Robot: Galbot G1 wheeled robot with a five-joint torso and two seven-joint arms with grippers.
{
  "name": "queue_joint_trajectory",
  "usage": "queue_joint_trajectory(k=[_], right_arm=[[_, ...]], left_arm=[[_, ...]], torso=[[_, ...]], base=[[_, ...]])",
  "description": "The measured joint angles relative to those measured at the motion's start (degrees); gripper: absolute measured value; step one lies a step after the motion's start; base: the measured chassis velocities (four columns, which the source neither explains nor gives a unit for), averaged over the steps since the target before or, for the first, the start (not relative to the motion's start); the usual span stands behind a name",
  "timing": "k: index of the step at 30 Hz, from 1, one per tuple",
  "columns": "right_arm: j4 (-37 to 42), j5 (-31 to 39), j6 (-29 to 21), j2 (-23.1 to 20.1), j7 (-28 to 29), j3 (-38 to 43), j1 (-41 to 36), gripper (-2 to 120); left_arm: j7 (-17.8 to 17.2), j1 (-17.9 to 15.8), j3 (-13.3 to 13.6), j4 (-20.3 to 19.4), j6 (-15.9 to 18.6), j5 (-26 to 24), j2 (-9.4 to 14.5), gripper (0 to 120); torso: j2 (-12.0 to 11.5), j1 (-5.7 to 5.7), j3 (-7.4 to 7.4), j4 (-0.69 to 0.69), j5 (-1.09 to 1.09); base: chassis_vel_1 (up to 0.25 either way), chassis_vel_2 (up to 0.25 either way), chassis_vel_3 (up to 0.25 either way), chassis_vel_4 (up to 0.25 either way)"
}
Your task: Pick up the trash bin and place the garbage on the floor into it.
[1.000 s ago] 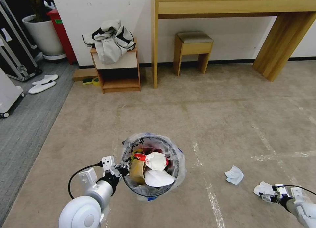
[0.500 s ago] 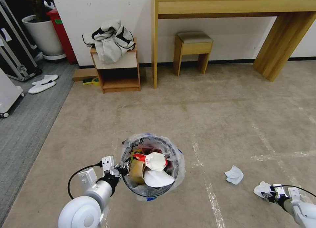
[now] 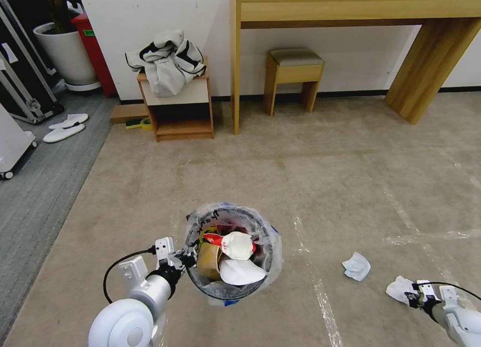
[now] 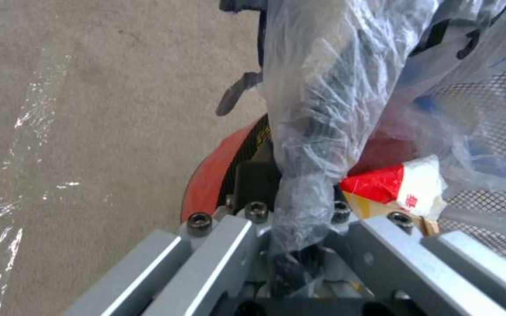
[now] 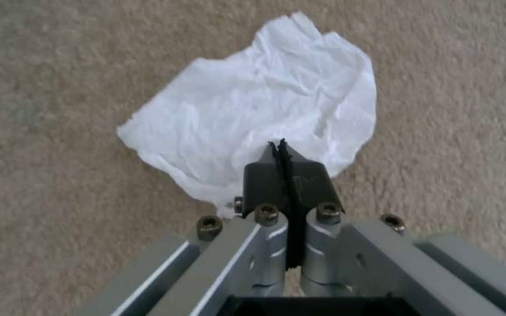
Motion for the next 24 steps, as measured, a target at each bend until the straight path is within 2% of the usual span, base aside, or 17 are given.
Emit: queue_joint_trajectory(k=[15,17,19,22,24], right_arm=[[1.7,1.6,0.6,0.1,0.2,0.5,-0.8,0],[2.2,2.6,1.5,-0.1,-0.1,0.5,-1.3,4],[2.6,3.8,1.9,-0.3,-0.3,0.5,-1.8,17],[2.6,4.0,1.9,-0.4,-0.3,0.5,-1.8,23],[2.9,4.1,1.6,-0.5,-0.5,0.6,-1.8,33]], left_arm=[[0.1,0.1,-0.1,-0.1,-0.1,0.0,0.1,1],[0.2,0.0,-0.1,0.0,-0.2,0.1,0.1,1],[0.2,-0.2,-0.1,0.1,-0.2,0.2,-0.2,1],[0.2,-0.2,-0.1,0.2,-0.2,0.2,-0.2,1],[0.2,-0.2,-0.1,0.2,-0.2,0.2,-0.2,1]], torso=[[0.0,0.0,0.0,0.01,0.0],[0.0,0.0,0.0,0.0,0.0],[0.0,0.0,0.0,0.0,0.0],[0.0,0.0,0.0,0.0,0.0],[0.0,0.0,0.0,0.0,0.0]], base=[[0.0,0.0,0.0,0.0],[0.0,0.0,0.0,0.0],[0.0,0.0,0.0,0.0],[0.0,0.0,0.0,0.0],[0.0,0.0,0.0,0.0]])
